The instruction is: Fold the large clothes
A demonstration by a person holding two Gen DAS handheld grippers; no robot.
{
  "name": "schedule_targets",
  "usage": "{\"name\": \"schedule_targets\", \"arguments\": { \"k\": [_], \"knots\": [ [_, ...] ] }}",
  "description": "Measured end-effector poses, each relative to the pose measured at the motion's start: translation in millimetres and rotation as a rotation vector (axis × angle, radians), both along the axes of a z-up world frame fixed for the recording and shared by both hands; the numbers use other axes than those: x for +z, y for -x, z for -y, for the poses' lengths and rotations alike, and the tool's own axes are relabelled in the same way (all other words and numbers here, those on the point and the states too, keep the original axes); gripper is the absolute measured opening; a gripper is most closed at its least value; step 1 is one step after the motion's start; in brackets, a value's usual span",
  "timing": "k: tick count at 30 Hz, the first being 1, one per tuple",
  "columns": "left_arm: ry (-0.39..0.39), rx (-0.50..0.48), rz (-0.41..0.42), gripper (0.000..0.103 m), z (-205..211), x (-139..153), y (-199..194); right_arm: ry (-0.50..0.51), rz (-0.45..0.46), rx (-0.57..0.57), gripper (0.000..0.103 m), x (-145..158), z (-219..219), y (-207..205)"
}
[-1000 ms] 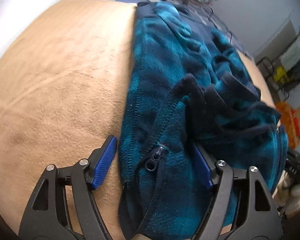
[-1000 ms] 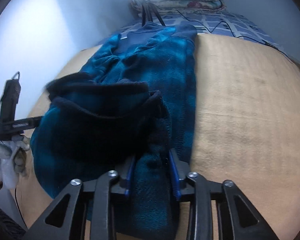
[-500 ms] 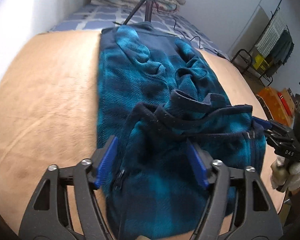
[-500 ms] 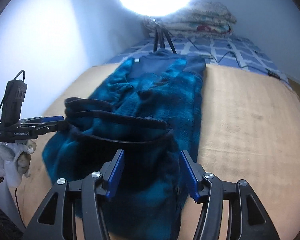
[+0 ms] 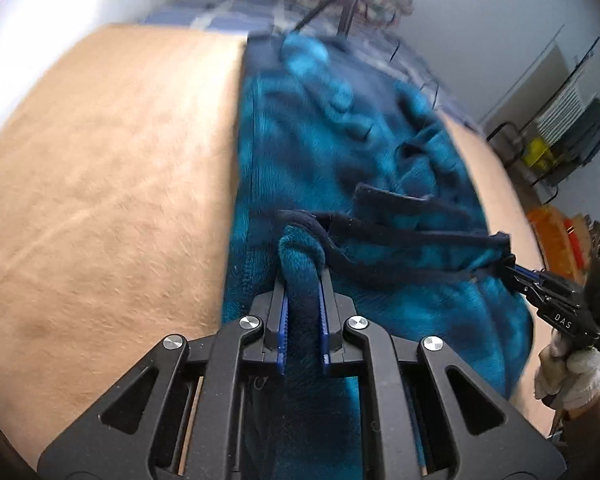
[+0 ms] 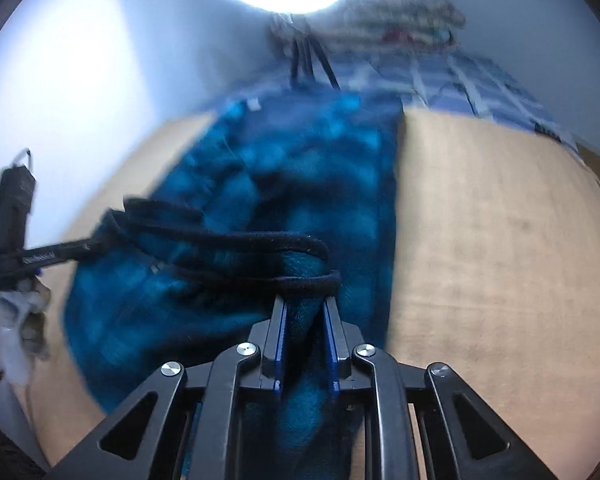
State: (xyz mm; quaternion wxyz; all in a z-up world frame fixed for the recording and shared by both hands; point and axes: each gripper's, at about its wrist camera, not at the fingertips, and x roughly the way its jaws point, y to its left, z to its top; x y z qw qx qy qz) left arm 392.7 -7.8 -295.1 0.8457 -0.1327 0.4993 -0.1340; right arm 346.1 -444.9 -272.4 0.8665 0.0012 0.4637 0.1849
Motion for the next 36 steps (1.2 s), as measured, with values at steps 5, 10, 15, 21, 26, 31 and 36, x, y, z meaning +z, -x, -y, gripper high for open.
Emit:
{"name": "schedule_targets", "arguments": {
  "k": [5, 10, 15, 21, 26, 31, 36],
  "knots": [
    [-0.041, -0.026, 0.098, 0.048, 0, 24, 12, 0.090, 0.056, 0.005, 0.024, 14, -13, 11],
    [-0.027, -0.081, 0.198, 0.049, 11, 53, 24, 0.015, 0.256, 0.004, 0.042, 51, -8, 37],
    [-0.075, -0.141, 0.202, 0.049, 44, 52, 12, -0.047, 0.199, 0.057, 0.045, 50, -33, 14],
    [-0.128, -0.158, 0.109, 0.049, 61, 2, -13, 0.047, 0.084, 0.100, 0.036, 6, -59, -11],
    [-0.140, -0.180, 0.122, 0.050, 64, 1, -15, 0.077, 0.041, 0.105, 0.036, -16, -64, -18],
    [0.097, -0.122, 0.075, 0.070, 21, 22, -11, -0.074, 0.044, 0.107, 0.057, 8, -31, -12],
    [0.128, -0.014, 0.034, 0.084, -32, 19, 0, -0.142, 0.065, 0.009, 0.087, 8, 27, 1]
  ]
}}
